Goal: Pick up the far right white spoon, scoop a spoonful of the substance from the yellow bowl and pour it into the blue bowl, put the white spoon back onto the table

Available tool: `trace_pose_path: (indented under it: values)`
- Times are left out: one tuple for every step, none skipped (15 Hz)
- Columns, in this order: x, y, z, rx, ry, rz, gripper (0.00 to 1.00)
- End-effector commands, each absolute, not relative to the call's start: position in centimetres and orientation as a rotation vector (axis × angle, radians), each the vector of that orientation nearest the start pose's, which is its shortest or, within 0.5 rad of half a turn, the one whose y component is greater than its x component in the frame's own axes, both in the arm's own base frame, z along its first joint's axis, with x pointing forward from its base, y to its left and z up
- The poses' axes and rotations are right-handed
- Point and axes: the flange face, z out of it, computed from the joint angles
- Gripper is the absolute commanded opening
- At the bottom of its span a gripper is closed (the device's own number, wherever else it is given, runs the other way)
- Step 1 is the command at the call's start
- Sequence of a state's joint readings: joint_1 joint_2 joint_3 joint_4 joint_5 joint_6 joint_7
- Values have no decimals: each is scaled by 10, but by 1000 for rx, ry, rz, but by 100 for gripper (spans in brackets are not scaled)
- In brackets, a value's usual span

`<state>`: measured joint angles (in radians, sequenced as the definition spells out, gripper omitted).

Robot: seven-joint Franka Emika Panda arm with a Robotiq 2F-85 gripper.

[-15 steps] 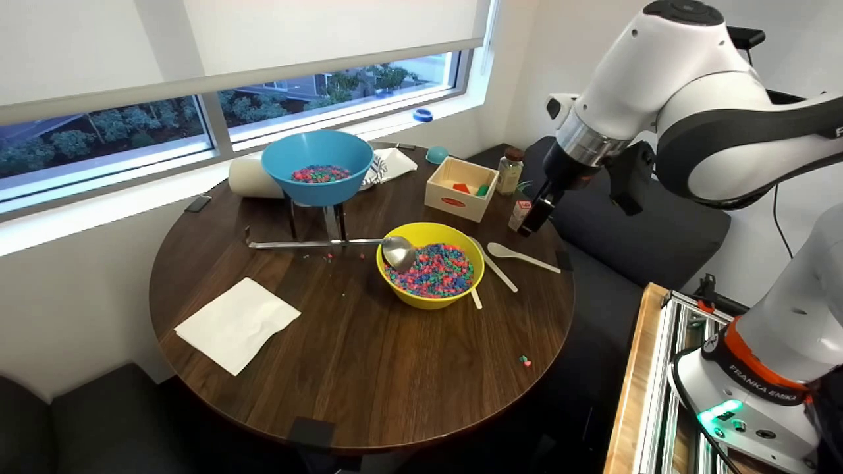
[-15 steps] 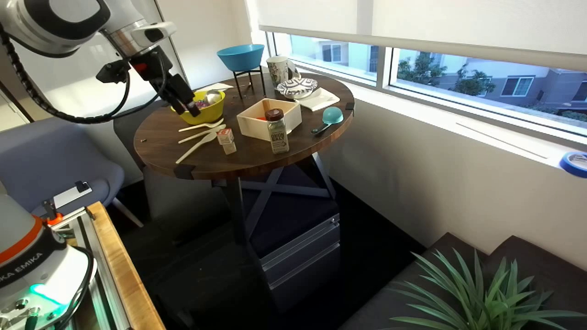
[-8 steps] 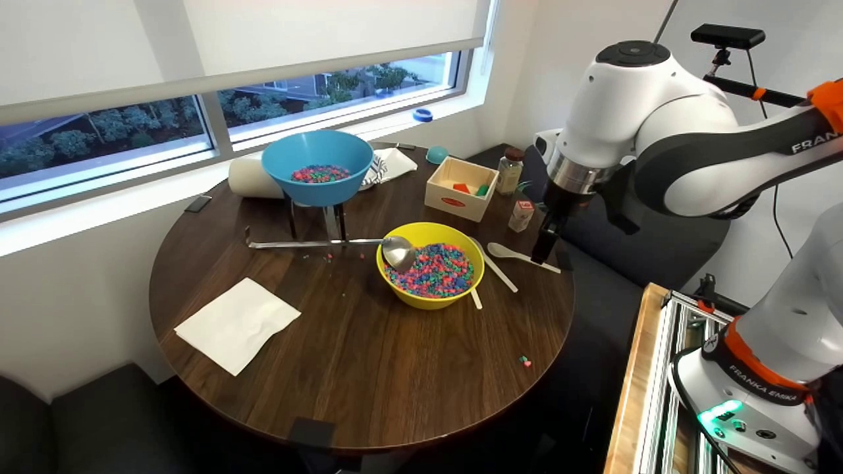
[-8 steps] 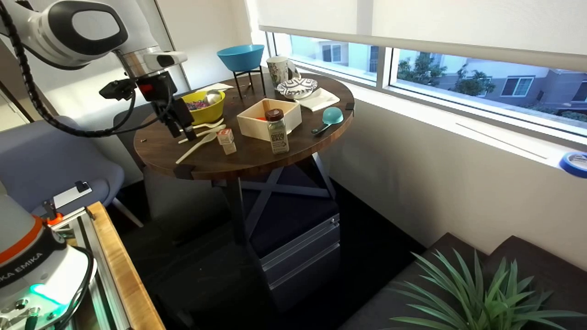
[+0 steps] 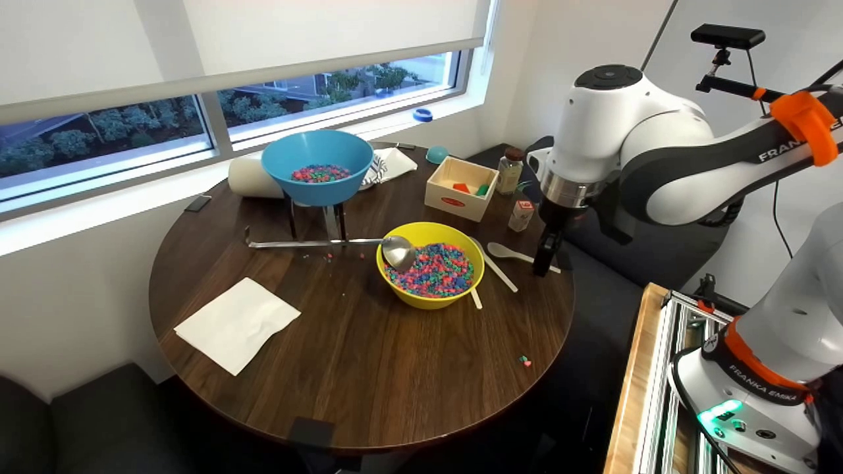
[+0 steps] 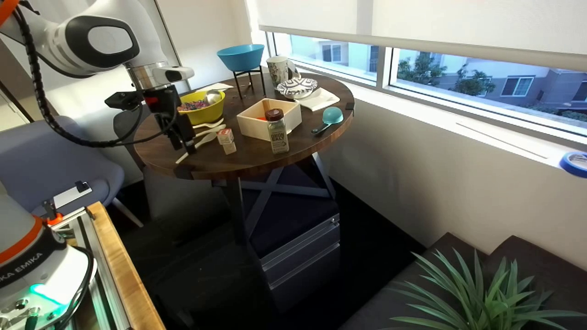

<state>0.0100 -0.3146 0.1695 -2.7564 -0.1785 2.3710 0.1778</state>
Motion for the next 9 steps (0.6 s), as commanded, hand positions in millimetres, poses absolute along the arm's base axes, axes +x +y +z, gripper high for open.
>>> trace_pose_path:
  values:
    - [370,57,302,-3289,-178,65,54]
    - [371,56,303,-3275,-173,53,44]
    - [373,56,304,-3265,-166,41,38]
    - [374,57,305,-3257,-166,29,31]
    - [375,58,305,-3249,-166,18,22]
    - [376,58,306,-3236,-166,6,15]
    - [377,59,306,-3221,-169,-5,6]
    - [378,59,306,-3210,-171,-15,1]
    - [379,59,305,-3197,-169,-25,0]
